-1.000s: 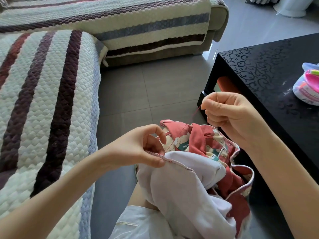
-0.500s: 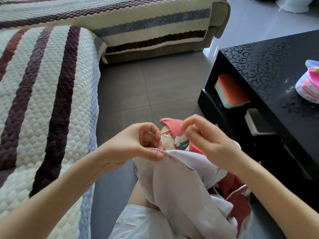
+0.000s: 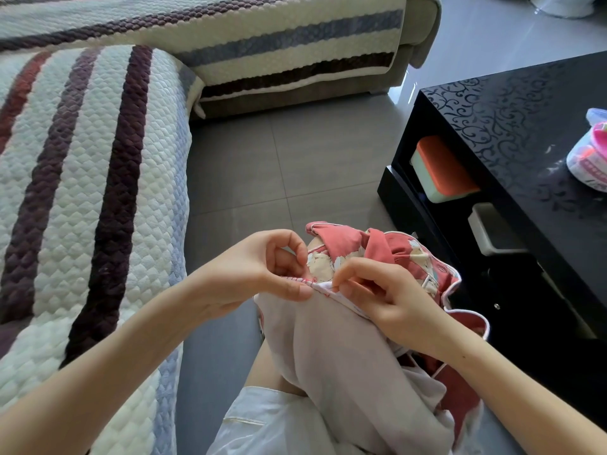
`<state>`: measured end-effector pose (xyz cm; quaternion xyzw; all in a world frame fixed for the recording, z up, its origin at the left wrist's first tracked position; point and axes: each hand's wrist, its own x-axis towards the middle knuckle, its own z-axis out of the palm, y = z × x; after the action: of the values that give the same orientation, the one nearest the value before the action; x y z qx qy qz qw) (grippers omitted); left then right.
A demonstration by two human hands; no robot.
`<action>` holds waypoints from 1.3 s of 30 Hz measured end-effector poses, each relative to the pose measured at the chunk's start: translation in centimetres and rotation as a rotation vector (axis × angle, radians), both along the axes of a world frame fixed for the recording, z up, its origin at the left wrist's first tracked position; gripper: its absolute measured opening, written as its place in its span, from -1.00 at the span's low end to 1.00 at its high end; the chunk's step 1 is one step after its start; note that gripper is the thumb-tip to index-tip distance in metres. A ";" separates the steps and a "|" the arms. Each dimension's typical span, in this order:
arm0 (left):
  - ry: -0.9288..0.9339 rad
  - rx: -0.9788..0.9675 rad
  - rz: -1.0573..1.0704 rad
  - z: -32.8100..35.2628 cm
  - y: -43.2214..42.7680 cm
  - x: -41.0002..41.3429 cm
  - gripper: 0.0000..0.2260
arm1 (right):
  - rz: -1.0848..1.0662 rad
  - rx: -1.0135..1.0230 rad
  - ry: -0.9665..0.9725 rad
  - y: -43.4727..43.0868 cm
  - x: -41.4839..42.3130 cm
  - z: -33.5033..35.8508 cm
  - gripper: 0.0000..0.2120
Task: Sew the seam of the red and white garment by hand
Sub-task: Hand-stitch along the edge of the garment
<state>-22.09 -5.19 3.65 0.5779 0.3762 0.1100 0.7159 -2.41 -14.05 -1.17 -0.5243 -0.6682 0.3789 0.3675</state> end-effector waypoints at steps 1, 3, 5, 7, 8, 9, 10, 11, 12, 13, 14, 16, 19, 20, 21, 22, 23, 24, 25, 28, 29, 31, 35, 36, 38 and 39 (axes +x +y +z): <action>0.000 0.000 0.000 0.0 0.0 0.0 -0.70 | 0.002 -0.003 0.008 0.0 0.0 0.0 -0.90; 0.002 -0.002 -0.004 0.0 0.1 0.0 -0.71 | 0.004 -0.020 0.035 0.0 -0.1 0.0 -0.89; 0.005 -0.005 -0.013 0.0 0.0 0.0 -0.71 | 0.006 -0.032 0.066 0.0 -0.2 0.1 -0.89; 0.005 -0.006 -0.024 0.1 0.0 0.0 -0.72 | 0.006 -0.040 0.097 -0.1 -0.3 0.2 -0.89; 0.004 -0.009 -0.026 0.1 0.0 0.1 -0.72 | 0.004 -0.044 0.112 -0.1 -0.3 0.1 -0.90; 0.003 -0.011 -0.028 0.1 0.0 0.1 -0.73 | 0.003 -0.048 0.123 -0.2 -0.3 0.1 -0.90; 0.003 -0.011 -0.030 0.1 0.0 0.1 -0.73 | 0.003 -0.053 0.135 -0.2 -0.3 0.1 -0.91; 0.005 -0.011 -0.031 0.2 0.0 0.1 -0.73 | 0.005 -0.058 0.149 -0.2 -0.3 0.1 -0.92; 0.005 -0.012 -0.032 0.2 0.0 0.1 -0.74 | 0.005 -0.063 0.164 -0.2 -0.4 0.1 -0.93; 0.002 -0.015 -0.033 0.2 0.0 0.1 -0.74 | 0.003 -0.066 0.179 -0.1 -0.4 0.2 -0.91; -0.001 -0.019 -0.033 0.2 0.0 0.1 -0.74 | 0.002 -0.070 0.196 -0.1 -0.4 0.2 -0.89; -0.008 -0.025 -0.033 0.3 0.0 0.1 -0.73 | 0.005 -0.082 0.233 -0.1 -0.5 0.2 -0.89; -0.017 -0.034 -0.024 0.4 -0.1 0.2 -0.73 | 0.010 -0.097 0.273 -0.1 -0.6 0.2 -0.90; -0.019 -0.037 -0.020 0.4 -0.1 0.2 -0.73 | 0.014 -0.099 0.280 -0.1 -0.6 0.2 -0.92; -0.022 -0.043 -0.019 0.4 -0.1 0.3 -0.73 | 0.019 -0.096 0.287 0.0 -0.6 0.2 -0.92; -0.026 -0.050 -0.018 0.4 -0.1 0.3 -0.73 | 0.026 -0.096 0.301 0.0 -0.7 0.3 -0.92; -0.030 -0.058 -0.017 0.4 -0.1 0.4 -0.73 | 0.036 -0.099 0.321 0.0 -0.7 0.3 -0.91; -0.033 -0.065 -0.018 0.5 -0.2 0.5 -0.73 | 0.049 -0.100 0.343 0.1 -0.8 0.4 -0.89; -0.035 -0.069 -0.021 0.5 -0.3 0.6 -0.73 | 0.065 -0.098 0.362 0.1 -0.9 0.4 -0.86; -0.030 -0.056 -0.017 0.3 -0.6 0.8 -0.73 | 0.108 -0.069 0.358 0.2 -1.0 0.5 -0.88; -0.028 -0.055 -0.011 0.2 -0.6 0.8 -0.72 | 0.117 -0.064 0.351 0.3 -1.0 0.5 -0.89; -0.034 -0.057 0.005 0.1 -0.6 0.8 -0.72 | 0.119 -0.064 0.316 0.3 -0.8 0.5 -0.90; -0.065 -0.025 0.063 -0.2 -0.4 0.6 -0.76 | 0.006 -0.001 0.113 0.2 -0.2 -0.2 -0.92; -0.072 -0.023 0.072 -0.3 -0.5 0.7 -0.78 | -0.020 0.041 0.065 0.2 -0.1 -0.3 -0.89; -0.091 -0.012 0.092 -0.4 -0.9 0.8 -0.78 | -0.040 0.135 0.006 0.3 -0.1 -0.4 -0.85; -0.107 0.001 0.112 -0.5 -1.1 0.9 -0.77 | -0.044 0.166 0.009 0.3 -0.2 -0.4 -0.88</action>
<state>-21.20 -6.26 3.15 0.5494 0.3693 0.1807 0.7274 -2.58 -13.78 -1.53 -0.5051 -0.6838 0.3164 0.4209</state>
